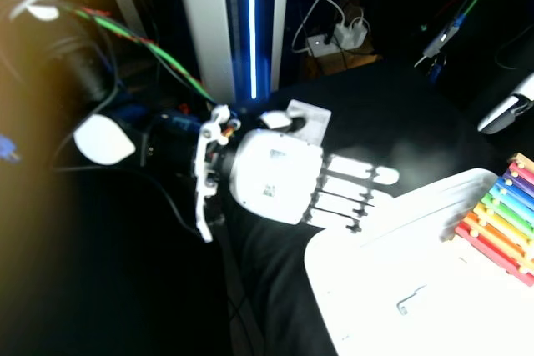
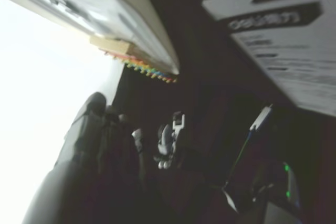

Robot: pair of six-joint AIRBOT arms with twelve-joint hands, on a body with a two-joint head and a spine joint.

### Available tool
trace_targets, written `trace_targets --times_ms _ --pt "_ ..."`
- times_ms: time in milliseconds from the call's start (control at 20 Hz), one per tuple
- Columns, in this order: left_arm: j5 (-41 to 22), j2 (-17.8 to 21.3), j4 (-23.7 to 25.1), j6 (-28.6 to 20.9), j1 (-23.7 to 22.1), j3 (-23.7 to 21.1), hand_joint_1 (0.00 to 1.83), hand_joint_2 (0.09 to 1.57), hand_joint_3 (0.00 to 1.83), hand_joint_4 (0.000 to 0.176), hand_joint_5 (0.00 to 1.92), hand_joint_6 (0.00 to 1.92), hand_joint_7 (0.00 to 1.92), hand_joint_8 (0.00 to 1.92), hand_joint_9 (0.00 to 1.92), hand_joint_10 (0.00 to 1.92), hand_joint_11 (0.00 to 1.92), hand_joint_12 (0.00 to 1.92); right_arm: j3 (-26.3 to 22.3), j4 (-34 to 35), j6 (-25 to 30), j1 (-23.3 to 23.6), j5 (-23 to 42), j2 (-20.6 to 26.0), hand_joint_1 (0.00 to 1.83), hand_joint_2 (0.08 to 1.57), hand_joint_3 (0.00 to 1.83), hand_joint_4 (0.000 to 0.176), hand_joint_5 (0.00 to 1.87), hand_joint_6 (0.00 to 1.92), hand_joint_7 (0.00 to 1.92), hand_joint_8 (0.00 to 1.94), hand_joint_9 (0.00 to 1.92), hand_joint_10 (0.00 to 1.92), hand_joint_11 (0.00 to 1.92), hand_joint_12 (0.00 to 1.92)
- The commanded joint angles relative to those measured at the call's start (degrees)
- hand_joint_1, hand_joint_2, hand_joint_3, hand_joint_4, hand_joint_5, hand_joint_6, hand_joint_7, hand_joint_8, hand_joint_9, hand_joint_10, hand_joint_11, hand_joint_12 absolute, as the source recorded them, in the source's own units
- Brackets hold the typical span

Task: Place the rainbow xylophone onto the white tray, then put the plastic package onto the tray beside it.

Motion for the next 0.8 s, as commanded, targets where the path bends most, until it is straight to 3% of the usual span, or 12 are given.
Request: trace_targets --times_ms 0,50,100,200,250,300,450,550,600,650,750 --pt "-7.2 0.2 -0.3 0.1 -0.8 -0.1 0.78 0.6 0.0 0.176 0.0 0.0 0.0 0.0 0.0 0.0 0.0 0.0 -0.2 2.2 0.9 0.7 4.2 -0.1 0.64 0.65 0.0 0.017 0.07 0.0 0.09 0.0 0.1 0.01 0.0 0.7" --pt "-7.3 0.2 -0.3 0.3 -0.8 -0.2 0.77 0.61 0.0 0.176 0.0 0.0 0.0 0.0 0.0 0.0 0.0 0.0 -0.2 1.7 0.9 0.4 3.7 -0.1 0.63 0.64 0.0 0.041 0.05 0.0 0.1 0.0 0.13 0.01 0.0 0.77" --pt "-7.3 0.2 -0.3 0.6 -0.8 -0.3 0.76 0.61 0.0 0.176 0.0 0.0 0.0 0.0 0.0 0.0 0.0 0.0 -0.2 1.2 0.9 0.0 3.3 -0.1 0.64 0.65 0.0 0.043 0.06 0.01 0.13 0.01 0.14 0.01 0.0 0.78" --pt "-7.4 0.2 -0.3 0.9 -0.8 -0.7 0.73 0.61 0.0 0.176 0.0 0.0 0.0 0.0 0.0 0.0 0.0 0.0 -0.2 -1.3 2.4 -0.1 2.1 -0.3 0.63 0.68 0.01 0.098 0.05 0.0 0.12 0.0 0.12 0.0 0.0 0.73" --pt "-7.5 0.2 -0.3 1.0 -0.8 -0.8 0.73 0.61 0.0 0.176 0.0 0.0 0.0 0.0 0.0 0.0 0.0 0.0 0.0 -2.7 3.3 -0.1 1.7 -0.5 0.58 0.69 0.01 0.106 0.06 0.0 0.12 0.0 0.13 0.01 0.01 0.72" --pt "-7.6 0.2 -0.2 1.0 -0.8 -0.9 0.73 0.62 0.0 0.176 0.0 0.0 0.0 0.0 0.0 0.0 0.0 0.0 0.3 -4.2 4.5 -0.1 1.4 -0.9 0.52 0.7 0.01 0.094 0.06 0.0 0.13 0.0 0.15 0.01 0.0 0.68" --pt "-7.7 0.2 -0.2 1.0 -0.9 -1.0 0.73 0.62 0.0 0.176 0.0 0.0 0.0 0.0 0.0 0.0 0.0 0.0 0.7 -8.1 7.0 -0.1 0.6 -1.6 0.55 0.68 0.0 0.158 0.0 0.0 0.07 0.0 0.08 0.0 0.0 0.53" --pt "-7.8 0.2 -0.2 1.1 -0.9 -1.0 0.73 0.62 0.0 0.176 0.0 0.0 0.0 0.0 0.0 0.0 0.0 0.0 1.0 -10.6 8.8 -0.1 0.3 -1.8 0.47 0.66 0.0 0.139 0.0 0.0 0.08 0.0 0.11 0.0 0.0 0.67" --pt "-7.8 0.2 -0.2 1.2 -0.9 -1.0 0.73 0.62 0.0 0.176 0.0 0.0 0.0 0.0 0.0 0.0 0.0 0.0 1.1 -11.9 9.6 -0.1 0.2 -1.8 0.5 0.64 0.0 0.154 0.0 0.0 0.08 0.0 0.11 0.0 0.0 0.68" --pt "-7.7 0.2 -0.2 1.5 -0.9 -1.0 0.75 0.63 0.01 0.176 0.0 0.0 0.0 0.0 0.0 0.0 0.0 0.0 1.1 -13.5 10.8 -0.1 0.1 -1.8 0.53 0.64 0.0 0.139 0.0 0.0 0.09 0.0 0.11 0.0 0.0 0.68" --pt "-7.6 0.2 -0.2 1.5 -0.9 -1.1 0.72 0.64 0.01 0.176 0.0 0.0 0.0 0.0 0.0 0.0 0.0 0.0 0.8 -16.0 12.3 -0.1 0.1 -1.6 0.59 0.66 0.0 0.127 0.0 0.0 0.05 0.0 0.07 0.01 0.0 0.57"
